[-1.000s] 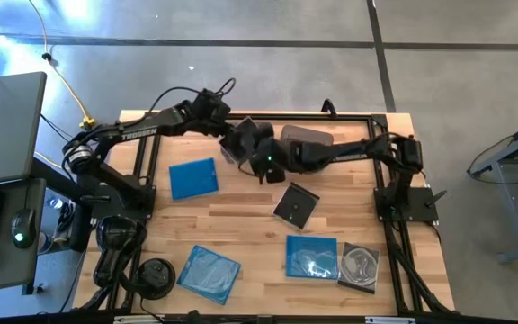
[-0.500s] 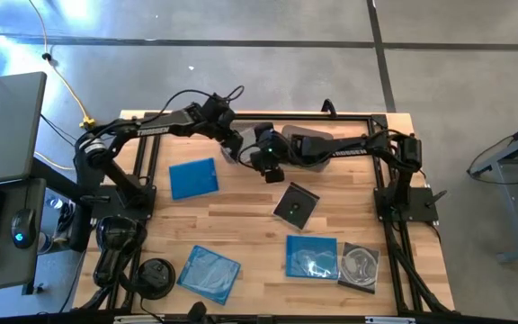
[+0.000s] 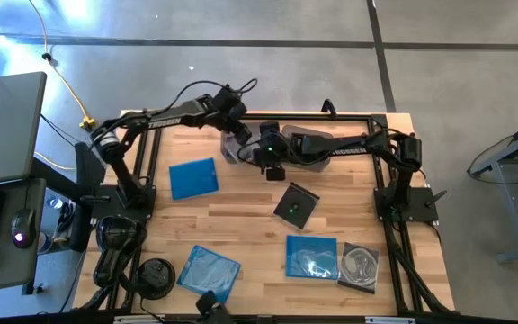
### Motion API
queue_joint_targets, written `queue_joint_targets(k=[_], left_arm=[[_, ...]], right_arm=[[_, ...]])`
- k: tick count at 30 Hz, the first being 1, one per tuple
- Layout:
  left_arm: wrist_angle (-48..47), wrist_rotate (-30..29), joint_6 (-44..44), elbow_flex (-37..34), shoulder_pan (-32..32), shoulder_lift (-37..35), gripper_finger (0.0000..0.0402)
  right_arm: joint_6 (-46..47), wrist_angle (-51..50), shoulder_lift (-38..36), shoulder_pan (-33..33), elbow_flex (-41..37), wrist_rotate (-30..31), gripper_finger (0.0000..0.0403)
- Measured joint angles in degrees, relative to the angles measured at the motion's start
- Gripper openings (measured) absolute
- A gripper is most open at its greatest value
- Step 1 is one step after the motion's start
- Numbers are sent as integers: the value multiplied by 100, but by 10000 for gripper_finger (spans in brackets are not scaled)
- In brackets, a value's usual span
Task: Pick & place jewel cases by type
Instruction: Put the top left black CD case into the left black bin, then put the top black CD case into the left black bin
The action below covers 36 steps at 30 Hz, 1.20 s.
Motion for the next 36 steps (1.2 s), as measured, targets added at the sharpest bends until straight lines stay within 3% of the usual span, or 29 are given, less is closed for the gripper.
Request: queue_joint_targets(k=[8, 11, 15, 23, 26, 29, 33, 36], left_arm=[[-548, -261, 435, 657, -74, 506, 190], [-645, -239, 436, 978, -84, 499, 190], [-1671, 141, 442, 1715, -64, 455, 190], [-3469, 828, 638, 3137, -347, 178, 190], [-3956, 1315, 806, 3428, -580, -82, 190], [-4240, 1375, 795, 3463, -896, -408, 190], [-4575, 492, 686, 3463, -1563, -865, 190], [-4558, -397, 483, 3305, -2262, -1141, 190]], right_arm=[[-65, -10, 2, 11, 0, 66, 197], [-393, -13, -11, 96, -2, 616, 197], [-729, -98, -208, 353, -7, 1684, 197], [-422, -948, -998, 1324, -11, 2096, 197], [207, -1411, -1431, 1775, -11, 2203, 197], [1219, -2120, -1908, 2116, -11, 1691, 197], [3078, -3149, -2382, 2408, -11, 697, 197], [4140, -4051, -2472, 2619, -9, 499, 197]])
